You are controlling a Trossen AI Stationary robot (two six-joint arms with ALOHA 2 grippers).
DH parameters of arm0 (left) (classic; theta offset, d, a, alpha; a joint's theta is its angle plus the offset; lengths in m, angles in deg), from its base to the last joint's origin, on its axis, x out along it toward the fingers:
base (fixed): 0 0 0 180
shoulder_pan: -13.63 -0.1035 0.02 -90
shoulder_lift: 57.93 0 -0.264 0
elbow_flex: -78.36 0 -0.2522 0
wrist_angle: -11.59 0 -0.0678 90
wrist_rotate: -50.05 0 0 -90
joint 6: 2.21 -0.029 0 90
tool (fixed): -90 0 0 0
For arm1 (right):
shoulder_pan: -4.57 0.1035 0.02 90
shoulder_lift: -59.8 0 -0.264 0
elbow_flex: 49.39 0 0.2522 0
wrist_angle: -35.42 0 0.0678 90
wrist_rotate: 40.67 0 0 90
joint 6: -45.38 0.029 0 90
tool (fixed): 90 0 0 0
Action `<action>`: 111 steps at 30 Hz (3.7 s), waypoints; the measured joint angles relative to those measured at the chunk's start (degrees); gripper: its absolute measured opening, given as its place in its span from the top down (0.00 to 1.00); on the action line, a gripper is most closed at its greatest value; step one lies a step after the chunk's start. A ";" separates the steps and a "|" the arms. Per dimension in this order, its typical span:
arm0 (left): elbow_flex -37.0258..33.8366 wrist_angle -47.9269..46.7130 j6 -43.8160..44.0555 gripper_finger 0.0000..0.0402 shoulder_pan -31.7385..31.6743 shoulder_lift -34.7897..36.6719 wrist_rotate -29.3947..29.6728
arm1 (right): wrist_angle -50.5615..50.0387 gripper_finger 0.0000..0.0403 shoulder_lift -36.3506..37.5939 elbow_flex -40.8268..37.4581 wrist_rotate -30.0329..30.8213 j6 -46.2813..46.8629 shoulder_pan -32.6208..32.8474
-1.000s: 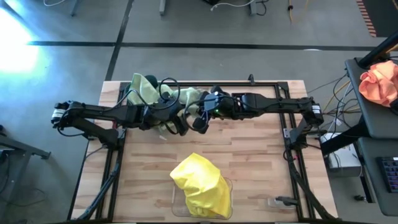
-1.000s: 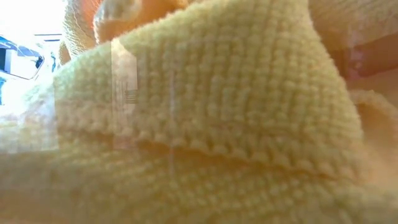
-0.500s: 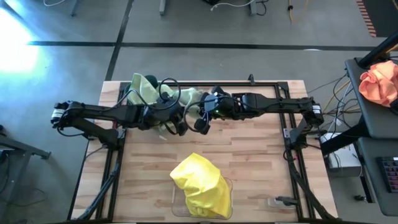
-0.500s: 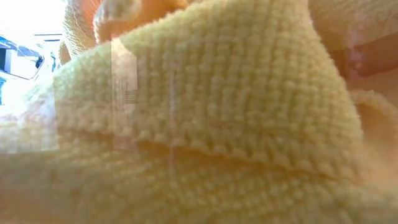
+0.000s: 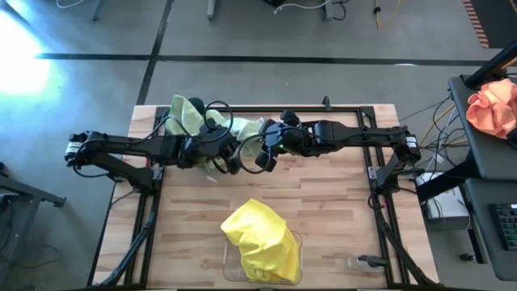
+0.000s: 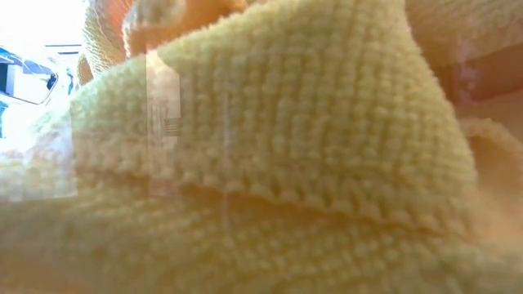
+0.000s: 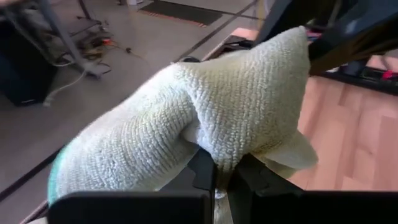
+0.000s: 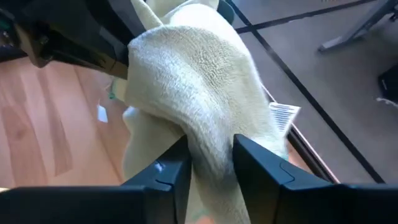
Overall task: Sort microfiber towel by color & place in baskets
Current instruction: Put the green towel into the blue bin, then return to Home Position
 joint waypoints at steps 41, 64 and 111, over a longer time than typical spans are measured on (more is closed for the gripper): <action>-9.24 -40.54 27.96 0.85 -1.49 21.27 28.34 | -16.40 0.66 0.17 -1.40 7.93 10.29 0.71; -5.78 -36.30 24.25 0.63 -1.46 21.20 23.63 | -16.47 0.66 0.17 -1.40 7.67 12.39 2.14; 18.64 -36.61 7.86 0.58 31.10 9.61 17.43 | -17.85 0.66 2.03 -1.49 12.70 3.09 14.68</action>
